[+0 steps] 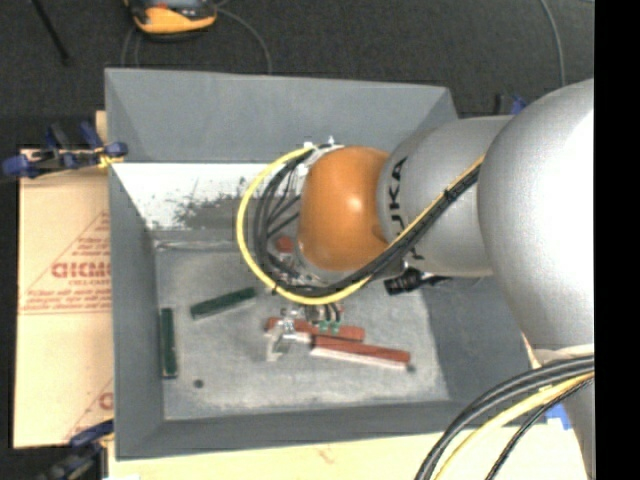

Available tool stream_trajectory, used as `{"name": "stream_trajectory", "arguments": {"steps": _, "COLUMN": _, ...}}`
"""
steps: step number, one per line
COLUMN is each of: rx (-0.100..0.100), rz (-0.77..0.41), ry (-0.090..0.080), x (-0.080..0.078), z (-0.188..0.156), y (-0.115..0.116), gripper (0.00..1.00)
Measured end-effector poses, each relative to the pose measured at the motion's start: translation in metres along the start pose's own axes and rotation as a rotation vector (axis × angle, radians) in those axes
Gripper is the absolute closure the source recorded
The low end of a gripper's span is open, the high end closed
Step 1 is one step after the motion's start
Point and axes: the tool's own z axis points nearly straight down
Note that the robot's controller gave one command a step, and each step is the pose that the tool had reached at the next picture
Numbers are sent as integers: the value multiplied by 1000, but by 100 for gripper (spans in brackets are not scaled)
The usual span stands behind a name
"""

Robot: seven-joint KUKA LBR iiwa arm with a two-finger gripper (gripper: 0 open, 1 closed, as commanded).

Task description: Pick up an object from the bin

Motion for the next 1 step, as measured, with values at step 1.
{"name": "stream_trajectory", "arguments": {"steps": 1, "rx": 2, "rz": -106, "ry": -5, "x": -44, "z": 22, "y": 17, "gripper": 0}}
